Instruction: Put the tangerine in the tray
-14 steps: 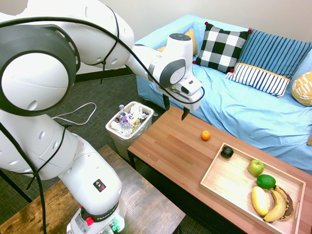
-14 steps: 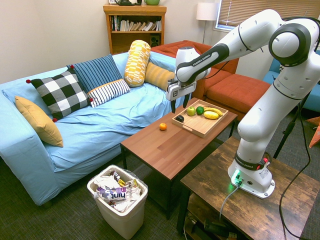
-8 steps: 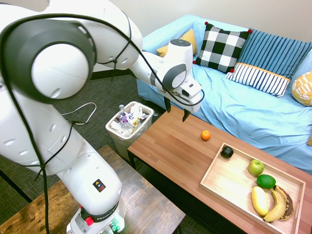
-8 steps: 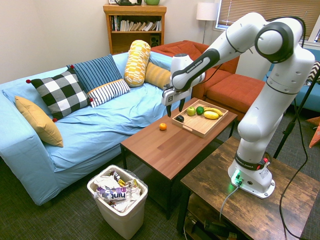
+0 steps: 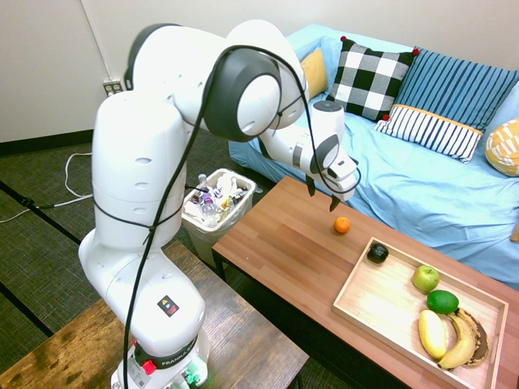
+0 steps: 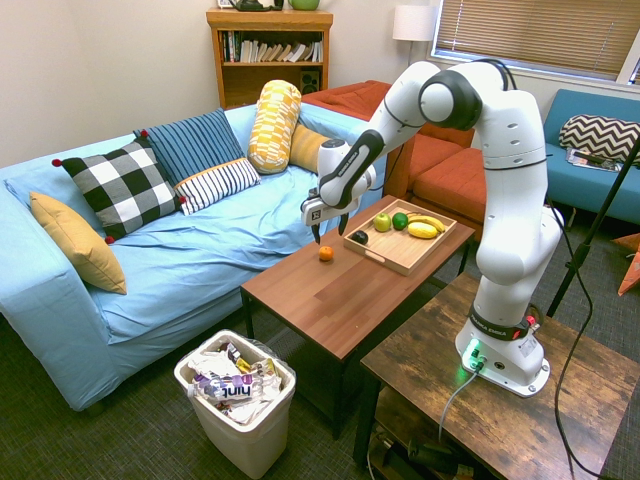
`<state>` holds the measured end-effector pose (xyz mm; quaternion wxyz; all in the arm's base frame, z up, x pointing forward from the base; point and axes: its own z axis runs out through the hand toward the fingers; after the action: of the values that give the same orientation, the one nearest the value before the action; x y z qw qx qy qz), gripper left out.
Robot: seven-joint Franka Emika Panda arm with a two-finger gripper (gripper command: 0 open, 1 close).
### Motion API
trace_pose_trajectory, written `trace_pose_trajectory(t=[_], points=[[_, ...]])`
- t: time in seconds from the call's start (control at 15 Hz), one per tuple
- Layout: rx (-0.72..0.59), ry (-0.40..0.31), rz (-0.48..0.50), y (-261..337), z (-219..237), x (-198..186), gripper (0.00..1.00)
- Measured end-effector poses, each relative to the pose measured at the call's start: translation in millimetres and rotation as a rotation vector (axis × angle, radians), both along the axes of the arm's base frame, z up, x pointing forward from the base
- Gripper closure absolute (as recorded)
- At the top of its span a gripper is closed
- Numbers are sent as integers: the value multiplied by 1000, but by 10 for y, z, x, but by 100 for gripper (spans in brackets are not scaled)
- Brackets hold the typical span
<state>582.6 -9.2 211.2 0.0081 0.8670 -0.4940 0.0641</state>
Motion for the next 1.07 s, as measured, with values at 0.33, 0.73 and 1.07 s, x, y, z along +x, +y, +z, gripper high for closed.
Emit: trace_pose_trajectory(t=[0.33, 0.73, 1.07], points=[[-18, 17, -117, -312, -549, 357, 0], [-17, 67, -193, -475, -1151, 494, 0], [-13, 63, -198, -541, -1177, 610, 100]])
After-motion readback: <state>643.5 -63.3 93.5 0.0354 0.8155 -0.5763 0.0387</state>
